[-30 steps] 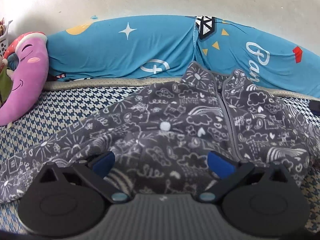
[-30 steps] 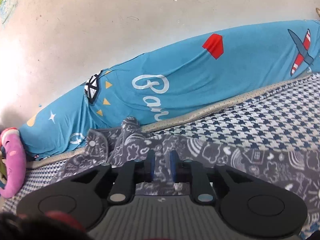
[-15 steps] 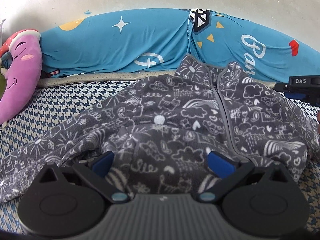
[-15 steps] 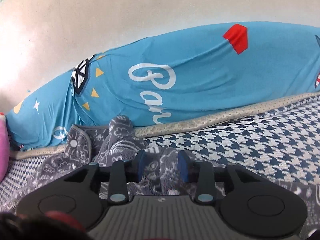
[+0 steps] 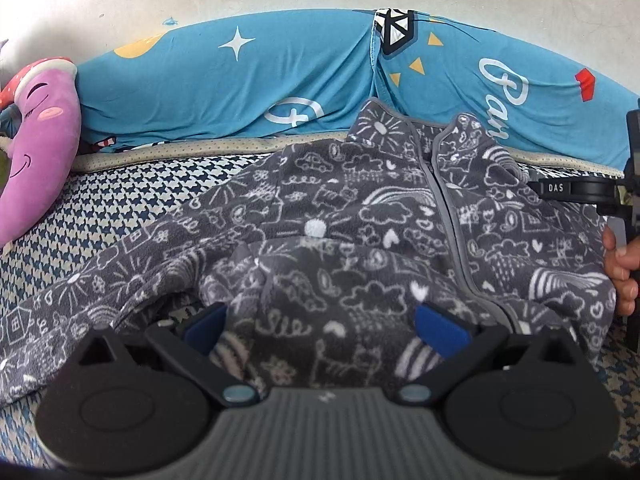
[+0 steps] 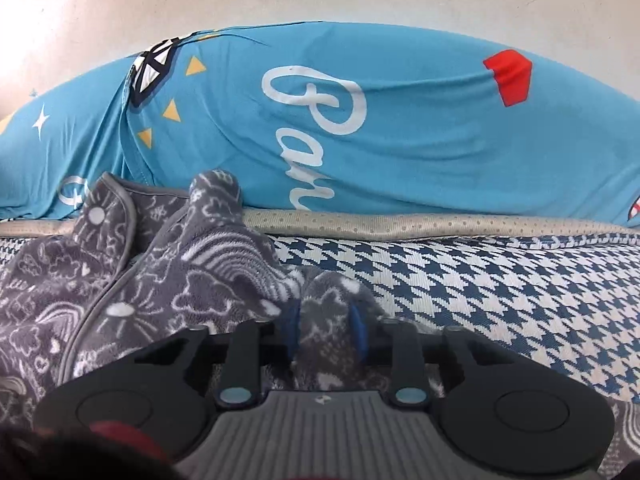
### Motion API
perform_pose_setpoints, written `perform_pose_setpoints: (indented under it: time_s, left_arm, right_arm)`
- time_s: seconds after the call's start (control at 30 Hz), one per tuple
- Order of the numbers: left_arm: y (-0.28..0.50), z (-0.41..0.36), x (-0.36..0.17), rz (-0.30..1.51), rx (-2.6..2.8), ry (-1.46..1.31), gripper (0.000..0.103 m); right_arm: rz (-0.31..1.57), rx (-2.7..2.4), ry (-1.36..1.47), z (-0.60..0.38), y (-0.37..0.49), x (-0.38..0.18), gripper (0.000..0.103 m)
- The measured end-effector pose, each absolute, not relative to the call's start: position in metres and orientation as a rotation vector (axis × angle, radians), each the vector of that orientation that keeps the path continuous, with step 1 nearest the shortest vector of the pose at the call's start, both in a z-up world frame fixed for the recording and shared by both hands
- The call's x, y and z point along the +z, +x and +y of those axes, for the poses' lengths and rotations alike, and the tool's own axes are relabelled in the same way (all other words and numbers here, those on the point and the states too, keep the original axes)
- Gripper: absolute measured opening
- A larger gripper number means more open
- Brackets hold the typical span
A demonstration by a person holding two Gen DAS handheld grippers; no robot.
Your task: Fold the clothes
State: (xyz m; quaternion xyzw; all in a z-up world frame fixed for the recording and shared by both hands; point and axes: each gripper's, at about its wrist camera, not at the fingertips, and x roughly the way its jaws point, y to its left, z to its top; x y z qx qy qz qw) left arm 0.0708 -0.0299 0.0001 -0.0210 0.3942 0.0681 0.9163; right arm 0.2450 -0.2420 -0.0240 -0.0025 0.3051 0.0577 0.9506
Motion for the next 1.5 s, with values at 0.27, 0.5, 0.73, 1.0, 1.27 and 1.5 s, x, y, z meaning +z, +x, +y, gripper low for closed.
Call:
perform_pose_setpoints:
  time_s: [0.27,0.5,0.73,1.0,1.27,1.5]
  left_arm:
    - [0.074,-0.028,0.002,0.801,0.134,-0.062,0.103]
    - [0.08,-0.02,0.006,0.814,0.112,-0.078,0.103]
    - [0.081,-0.006,0.02,0.78,0.132,-0.124,0.103]
    - [0.08,-0.011,0.021,0.79,0.146,-0.089,0.103]
    - [0.076,-0.017,0.021,0.784,0.148,-0.06,0.103]
    - [0.073,-0.018,0.02,0.785,0.151,-0.041,0.103]
  right_arm:
    - [0.622,0.028,0.045,-0.247,0.251,-0.024,0.005]
    - [0.627,-0.046,0.131,-0.256,0.25,-0.015,0.016]
    - [0.653,-0.029,0.153,-0.257,0.21,0.002,0.024]
    - [0.684,-0.005,0.18,-0.258,0.163,0.019,0.024]
    - [0.725,0.057,0.138,-0.242,0.121,0.021,0.024]
    - [0.737,0.108,0.108,-0.227,0.092,0.024,0.028]
